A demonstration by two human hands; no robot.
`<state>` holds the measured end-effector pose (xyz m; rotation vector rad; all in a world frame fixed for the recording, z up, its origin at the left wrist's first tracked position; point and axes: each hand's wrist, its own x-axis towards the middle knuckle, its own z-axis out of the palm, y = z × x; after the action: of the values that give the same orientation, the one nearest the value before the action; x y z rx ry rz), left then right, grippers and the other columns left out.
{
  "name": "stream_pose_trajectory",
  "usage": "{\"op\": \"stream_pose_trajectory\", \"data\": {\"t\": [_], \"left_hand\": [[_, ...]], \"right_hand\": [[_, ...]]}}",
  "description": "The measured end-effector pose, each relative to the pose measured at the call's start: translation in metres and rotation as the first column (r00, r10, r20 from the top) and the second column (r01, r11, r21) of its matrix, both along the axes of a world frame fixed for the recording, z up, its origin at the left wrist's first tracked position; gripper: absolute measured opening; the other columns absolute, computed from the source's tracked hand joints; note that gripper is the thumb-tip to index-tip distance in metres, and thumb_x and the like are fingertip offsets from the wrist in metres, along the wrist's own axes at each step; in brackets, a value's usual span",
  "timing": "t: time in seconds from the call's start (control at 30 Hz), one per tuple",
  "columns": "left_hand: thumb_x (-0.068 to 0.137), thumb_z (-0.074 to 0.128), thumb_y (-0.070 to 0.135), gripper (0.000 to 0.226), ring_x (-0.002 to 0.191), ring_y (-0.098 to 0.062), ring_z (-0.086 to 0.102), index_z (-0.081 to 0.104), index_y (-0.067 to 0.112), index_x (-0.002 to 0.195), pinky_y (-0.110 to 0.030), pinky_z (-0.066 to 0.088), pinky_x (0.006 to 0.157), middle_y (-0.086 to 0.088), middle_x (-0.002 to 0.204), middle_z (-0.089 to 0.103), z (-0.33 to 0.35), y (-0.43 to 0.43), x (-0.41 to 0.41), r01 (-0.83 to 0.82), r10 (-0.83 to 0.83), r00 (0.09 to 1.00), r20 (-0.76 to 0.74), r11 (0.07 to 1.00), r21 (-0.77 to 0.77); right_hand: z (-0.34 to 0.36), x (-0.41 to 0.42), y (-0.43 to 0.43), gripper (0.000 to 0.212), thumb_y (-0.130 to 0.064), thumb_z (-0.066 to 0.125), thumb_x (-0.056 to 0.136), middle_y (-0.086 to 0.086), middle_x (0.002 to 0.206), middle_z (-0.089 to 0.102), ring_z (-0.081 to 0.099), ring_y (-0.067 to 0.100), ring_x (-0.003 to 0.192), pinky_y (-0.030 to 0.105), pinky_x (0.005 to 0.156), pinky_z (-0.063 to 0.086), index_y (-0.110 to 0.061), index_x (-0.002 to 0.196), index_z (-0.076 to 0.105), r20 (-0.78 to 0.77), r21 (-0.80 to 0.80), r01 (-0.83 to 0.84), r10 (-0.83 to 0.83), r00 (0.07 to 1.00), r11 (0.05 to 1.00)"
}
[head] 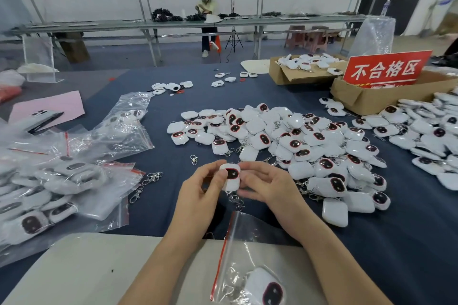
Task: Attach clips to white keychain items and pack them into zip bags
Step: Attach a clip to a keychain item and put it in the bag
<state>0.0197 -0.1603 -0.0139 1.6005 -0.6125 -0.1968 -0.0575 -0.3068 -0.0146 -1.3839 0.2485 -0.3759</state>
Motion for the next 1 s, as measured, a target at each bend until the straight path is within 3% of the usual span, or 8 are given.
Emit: {"op": "stream_pose_trajectory", "data": {"t": [0.2, 0.4, 0.57, 1.0], "left_hand": [[0.100, 0.062, 0.021, 0.013, 0.077, 0.001, 0.068, 0.072, 0.028, 0.102, -0.016, 0.054, 0.071, 0.012, 0.091, 0.077, -0.0002, 0.0007, -0.0019, 0.034, -0.035, 0.999, -0.026, 0.999, -0.034], [0.102, 0.057, 0.014, 0.018, 0.086, -0.003, 0.070, 0.071, 0.024, 0.110, -0.016, 0.055, 0.076, 0.009, 0.097, 0.077, 0.0009, 0.0003, -0.0023, 0.094, -0.094, 0.996, -0.014, 0.995, 0.019], [0.101, 0.060, 0.013, 0.017, 0.079, -0.004, 0.067, 0.072, 0.024, 0.105, -0.014, 0.053, 0.072, -0.002, 0.093, 0.076, 0.0019, 0.0002, -0.0022, 0.083, -0.082, 0.994, -0.066, 0.996, 0.016], [0.100, 0.060, 0.010, 0.016, 0.080, -0.001, 0.069, 0.072, 0.020, 0.106, -0.009, 0.049, 0.073, 0.005, 0.091, 0.077, 0.0043, 0.0018, -0.0021, 0.102, -0.099, 0.993, -0.068, 0.994, 0.040]], "right_hand": [[-0.0006, -0.0017, -0.0014, 0.018, -0.008, 0.068, 0.093, 0.010, 0.101, 0.077, 0.074, 0.023, 0.099, 0.027, 0.080, 0.060, -0.019, 0.106, 0.076, -0.019, 0.025, -0.020, 0.020, 1.000, 0.999], [0.0012, -0.0036, -0.0012, 0.019, -0.005, 0.065, 0.095, 0.011, 0.102, 0.077, 0.074, 0.025, 0.099, 0.029, 0.080, 0.061, -0.012, 0.110, 0.073, -0.038, 0.033, -0.016, 0.017, 0.999, 0.999], [0.0017, -0.0037, 0.0007, 0.018, -0.005, 0.064, 0.095, 0.012, 0.102, 0.077, 0.073, 0.025, 0.100, 0.031, 0.080, 0.062, -0.011, 0.110, 0.073, -0.047, 0.008, -0.015, 0.015, 0.999, 1.000], [0.0026, -0.0057, 0.0010, 0.017, -0.008, 0.066, 0.095, 0.009, 0.097, 0.078, 0.074, 0.024, 0.096, 0.028, 0.079, 0.061, -0.011, 0.110, 0.073, -0.059, -0.052, -0.016, 0.013, 0.998, 0.999]]}}
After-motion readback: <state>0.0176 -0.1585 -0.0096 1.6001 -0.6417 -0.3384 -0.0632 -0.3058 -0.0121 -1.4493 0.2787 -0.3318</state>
